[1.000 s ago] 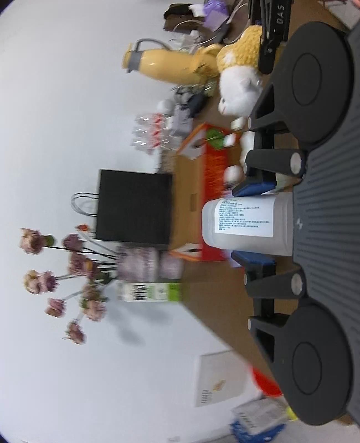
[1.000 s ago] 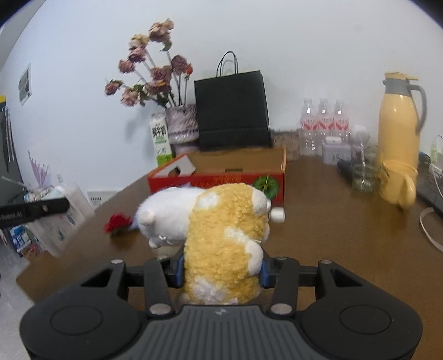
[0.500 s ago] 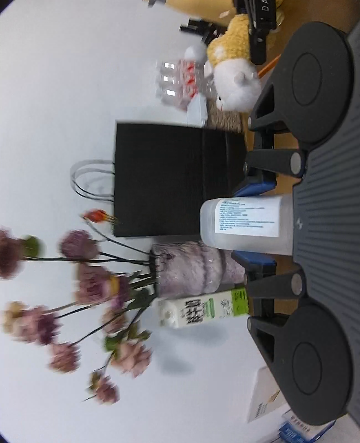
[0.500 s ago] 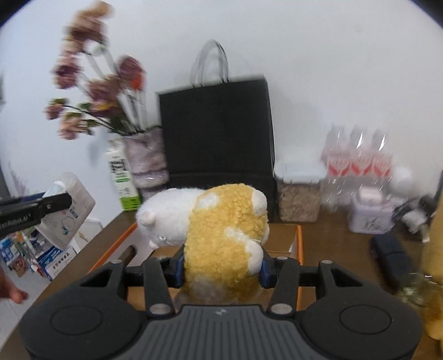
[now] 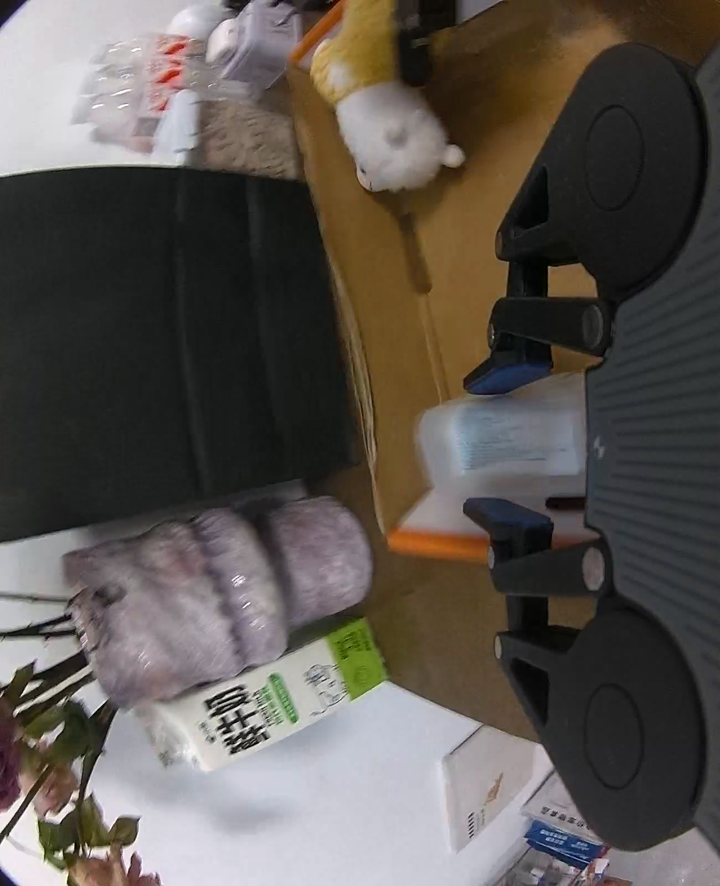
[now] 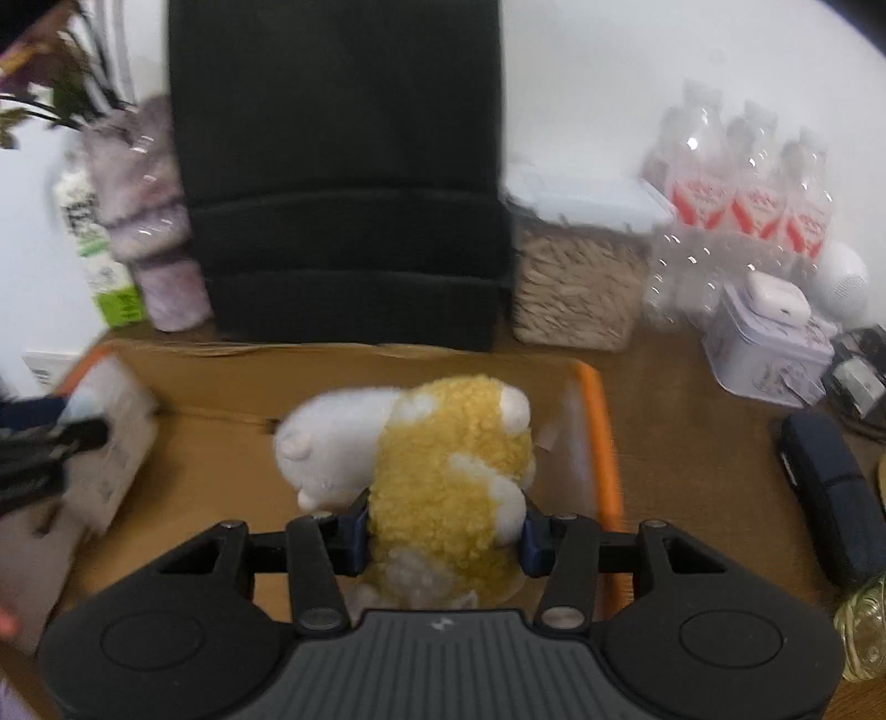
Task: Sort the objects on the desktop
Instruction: 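Lower both items into the red box and open both tools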
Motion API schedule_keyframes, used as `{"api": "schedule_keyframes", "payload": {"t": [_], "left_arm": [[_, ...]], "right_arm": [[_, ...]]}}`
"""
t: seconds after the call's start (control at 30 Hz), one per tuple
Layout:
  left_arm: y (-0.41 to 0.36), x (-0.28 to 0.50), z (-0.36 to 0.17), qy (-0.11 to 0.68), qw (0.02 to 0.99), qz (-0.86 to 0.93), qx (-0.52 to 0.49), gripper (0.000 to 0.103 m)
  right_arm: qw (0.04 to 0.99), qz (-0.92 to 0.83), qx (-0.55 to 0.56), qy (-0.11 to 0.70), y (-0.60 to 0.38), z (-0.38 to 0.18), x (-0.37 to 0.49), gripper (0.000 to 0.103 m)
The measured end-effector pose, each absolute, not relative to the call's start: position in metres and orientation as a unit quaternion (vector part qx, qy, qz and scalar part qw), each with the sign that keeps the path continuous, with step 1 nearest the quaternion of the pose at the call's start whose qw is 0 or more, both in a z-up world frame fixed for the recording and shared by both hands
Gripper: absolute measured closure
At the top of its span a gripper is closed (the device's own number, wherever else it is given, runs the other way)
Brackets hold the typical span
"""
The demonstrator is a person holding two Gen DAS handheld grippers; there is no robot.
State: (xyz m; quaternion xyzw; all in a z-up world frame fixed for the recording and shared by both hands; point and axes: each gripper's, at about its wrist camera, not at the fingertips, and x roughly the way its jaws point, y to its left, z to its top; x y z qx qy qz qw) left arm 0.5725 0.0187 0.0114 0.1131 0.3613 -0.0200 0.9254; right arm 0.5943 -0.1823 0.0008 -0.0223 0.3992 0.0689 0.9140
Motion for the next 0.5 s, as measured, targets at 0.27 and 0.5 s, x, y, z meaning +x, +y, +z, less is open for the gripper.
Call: {"api": "schedule_keyframes", "payload": {"t": [0.27,0.5], "left_arm": [[0.021,0.586,0.007,0.382,0.92,-0.009,0.089,0.044],[0.027,0.56,0.058,0.343,0.936,0.001,0.072,0.029]], "right_arm": [[0.904,0.066,-0.054,0.418,-0.168,-0.004,0.599,0.036],[0.916,0.076,0.032,0.392,-0.192,0.042,0.578,0.021]]}}
